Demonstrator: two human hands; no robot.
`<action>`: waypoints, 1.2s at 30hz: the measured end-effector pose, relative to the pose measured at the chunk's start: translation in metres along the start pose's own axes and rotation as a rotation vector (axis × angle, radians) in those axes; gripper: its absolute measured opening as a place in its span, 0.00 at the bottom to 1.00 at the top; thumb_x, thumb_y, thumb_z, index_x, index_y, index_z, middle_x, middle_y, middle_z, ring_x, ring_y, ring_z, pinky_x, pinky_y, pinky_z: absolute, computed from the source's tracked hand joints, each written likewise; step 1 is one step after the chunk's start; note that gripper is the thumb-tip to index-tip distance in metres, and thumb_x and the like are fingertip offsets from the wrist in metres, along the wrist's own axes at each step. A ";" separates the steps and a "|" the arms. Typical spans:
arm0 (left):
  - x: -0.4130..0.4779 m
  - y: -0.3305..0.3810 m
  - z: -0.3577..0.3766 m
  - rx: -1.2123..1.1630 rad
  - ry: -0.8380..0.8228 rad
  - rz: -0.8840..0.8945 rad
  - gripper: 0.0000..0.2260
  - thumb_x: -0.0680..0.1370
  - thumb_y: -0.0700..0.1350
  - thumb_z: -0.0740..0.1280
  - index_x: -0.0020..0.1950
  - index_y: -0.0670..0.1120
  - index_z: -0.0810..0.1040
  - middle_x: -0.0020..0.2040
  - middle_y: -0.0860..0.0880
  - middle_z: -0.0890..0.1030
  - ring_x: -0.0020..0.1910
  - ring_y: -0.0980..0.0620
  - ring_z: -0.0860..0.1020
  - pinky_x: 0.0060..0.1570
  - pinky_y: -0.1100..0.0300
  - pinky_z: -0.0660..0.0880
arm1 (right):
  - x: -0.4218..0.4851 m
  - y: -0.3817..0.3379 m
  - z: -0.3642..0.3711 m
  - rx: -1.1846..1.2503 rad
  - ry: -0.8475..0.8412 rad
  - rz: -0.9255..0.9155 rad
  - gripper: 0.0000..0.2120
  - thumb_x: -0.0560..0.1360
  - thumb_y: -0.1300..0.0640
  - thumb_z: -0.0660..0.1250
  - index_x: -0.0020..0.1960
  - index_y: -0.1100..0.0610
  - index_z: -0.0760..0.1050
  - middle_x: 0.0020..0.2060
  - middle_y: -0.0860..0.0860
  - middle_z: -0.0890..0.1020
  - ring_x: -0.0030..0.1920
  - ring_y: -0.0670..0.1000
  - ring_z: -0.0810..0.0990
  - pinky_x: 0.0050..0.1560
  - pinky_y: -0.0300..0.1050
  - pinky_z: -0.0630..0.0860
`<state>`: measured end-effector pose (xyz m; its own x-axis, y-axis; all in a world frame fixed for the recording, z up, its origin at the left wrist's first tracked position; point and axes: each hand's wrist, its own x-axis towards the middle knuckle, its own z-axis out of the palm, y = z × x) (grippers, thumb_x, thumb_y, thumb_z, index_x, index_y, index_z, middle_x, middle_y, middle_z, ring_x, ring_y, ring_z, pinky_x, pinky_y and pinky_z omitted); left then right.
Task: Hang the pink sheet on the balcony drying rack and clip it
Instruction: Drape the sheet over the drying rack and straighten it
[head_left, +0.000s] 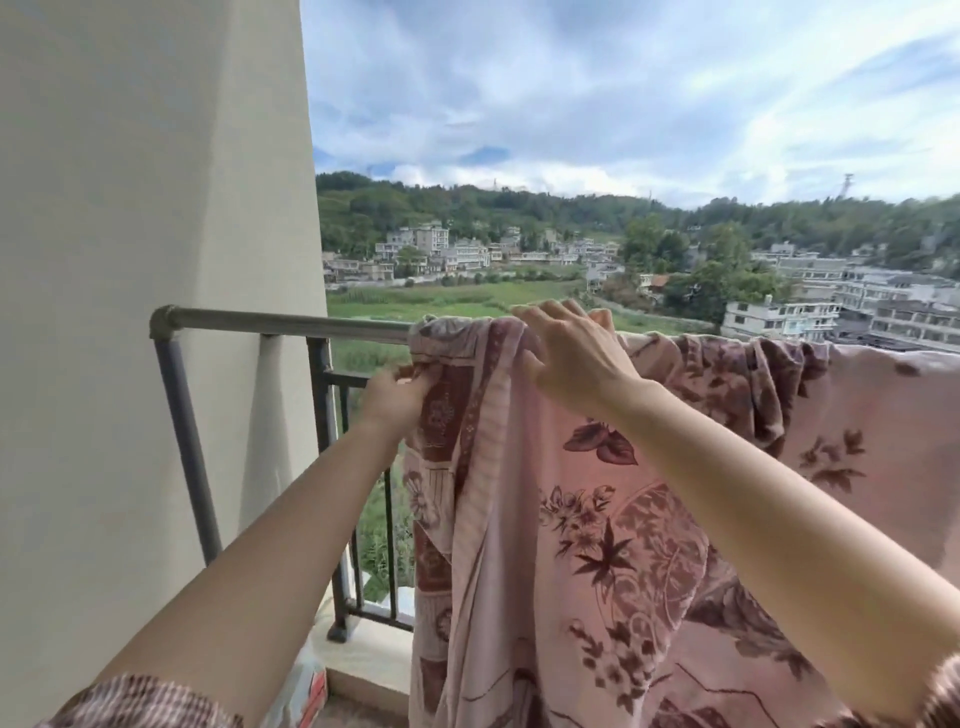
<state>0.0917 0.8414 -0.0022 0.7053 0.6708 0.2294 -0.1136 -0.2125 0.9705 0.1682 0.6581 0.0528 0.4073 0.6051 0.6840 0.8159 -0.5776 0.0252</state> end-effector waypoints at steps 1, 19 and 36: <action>0.005 0.000 -0.007 0.008 -0.079 -0.019 0.16 0.77 0.51 0.66 0.59 0.42 0.75 0.54 0.47 0.81 0.49 0.51 0.79 0.51 0.58 0.75 | 0.003 -0.002 0.002 0.020 -0.016 0.025 0.21 0.77 0.55 0.60 0.69 0.53 0.69 0.64 0.51 0.76 0.65 0.53 0.70 0.64 0.56 0.62; 0.097 -0.011 -0.194 0.092 0.454 -0.001 0.09 0.77 0.49 0.64 0.55 0.50 0.78 0.53 0.48 0.77 0.53 0.46 0.77 0.51 0.56 0.71 | 0.031 -0.024 0.020 0.157 0.161 0.205 0.08 0.74 0.58 0.64 0.41 0.59 0.80 0.35 0.51 0.82 0.35 0.50 0.78 0.40 0.43 0.75; 0.048 -0.018 -0.107 0.913 0.156 0.681 0.22 0.77 0.50 0.64 0.71 0.55 0.67 0.74 0.49 0.63 0.72 0.45 0.55 0.68 0.37 0.56 | -0.009 -0.062 0.058 0.075 -0.084 -0.183 0.09 0.72 0.64 0.65 0.34 0.60 0.79 0.34 0.50 0.80 0.36 0.52 0.77 0.42 0.47 0.79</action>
<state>0.0525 0.9536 -0.0012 0.5907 0.2867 0.7542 0.1565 -0.9577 0.2414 0.1378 0.7202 0.0022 0.2796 0.7417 0.6097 0.9063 -0.4135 0.0874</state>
